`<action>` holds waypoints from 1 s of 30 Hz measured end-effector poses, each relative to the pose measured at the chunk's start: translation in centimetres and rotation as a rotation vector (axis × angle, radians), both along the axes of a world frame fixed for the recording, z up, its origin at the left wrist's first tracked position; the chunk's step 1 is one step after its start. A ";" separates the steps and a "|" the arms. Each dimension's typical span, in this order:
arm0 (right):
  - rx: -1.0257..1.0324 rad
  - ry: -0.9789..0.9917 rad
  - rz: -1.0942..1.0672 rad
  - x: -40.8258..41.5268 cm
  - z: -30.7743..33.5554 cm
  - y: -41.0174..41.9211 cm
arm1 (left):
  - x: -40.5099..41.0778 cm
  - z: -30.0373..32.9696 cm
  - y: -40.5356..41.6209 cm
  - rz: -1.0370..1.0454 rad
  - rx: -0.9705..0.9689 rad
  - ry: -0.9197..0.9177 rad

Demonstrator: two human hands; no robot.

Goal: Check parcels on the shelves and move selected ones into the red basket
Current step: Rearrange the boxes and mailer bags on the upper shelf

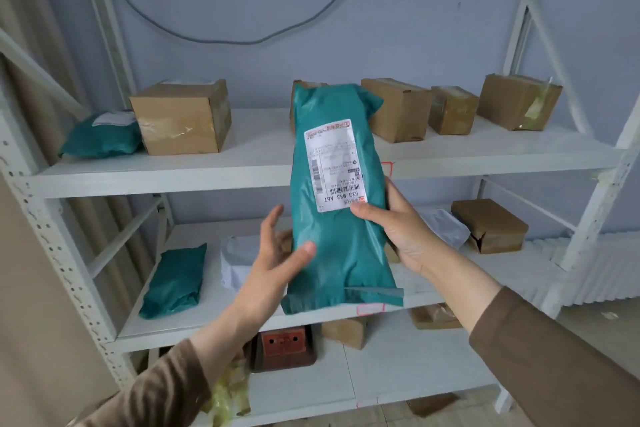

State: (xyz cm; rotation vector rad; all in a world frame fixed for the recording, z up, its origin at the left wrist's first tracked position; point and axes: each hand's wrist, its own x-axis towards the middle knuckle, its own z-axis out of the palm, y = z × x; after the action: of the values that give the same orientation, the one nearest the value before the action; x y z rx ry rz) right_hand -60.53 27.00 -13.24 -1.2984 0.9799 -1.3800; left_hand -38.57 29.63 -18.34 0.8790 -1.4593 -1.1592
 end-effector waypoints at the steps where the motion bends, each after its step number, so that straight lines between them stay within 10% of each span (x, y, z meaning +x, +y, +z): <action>1: -0.024 -0.005 -0.036 0.9 0.8 -1.1 | 0.0 0.3 -0.3 0.002 -0.010 0.010; 14: 0.035 0.148 -0.016 7.9 7.9 -15.6 | 4.5 11.7 -19.9 0.291 -0.039 0.179; 25: 0.044 0.308 -0.147 9.9 4.3 -23.2 | 5.3 10.4 -28.4 0.494 0.018 -0.359; 30: -0.210 0.650 -0.425 7.9 5.0 -22.0 | 5.1 11.4 -27.6 0.672 -0.338 -0.866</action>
State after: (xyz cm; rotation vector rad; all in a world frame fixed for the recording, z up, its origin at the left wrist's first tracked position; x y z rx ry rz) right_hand -52.61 5.05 -8.25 -1.8306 1.6567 -1.4222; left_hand -33.46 2.05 -6.92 1.5610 -1.7283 0.0134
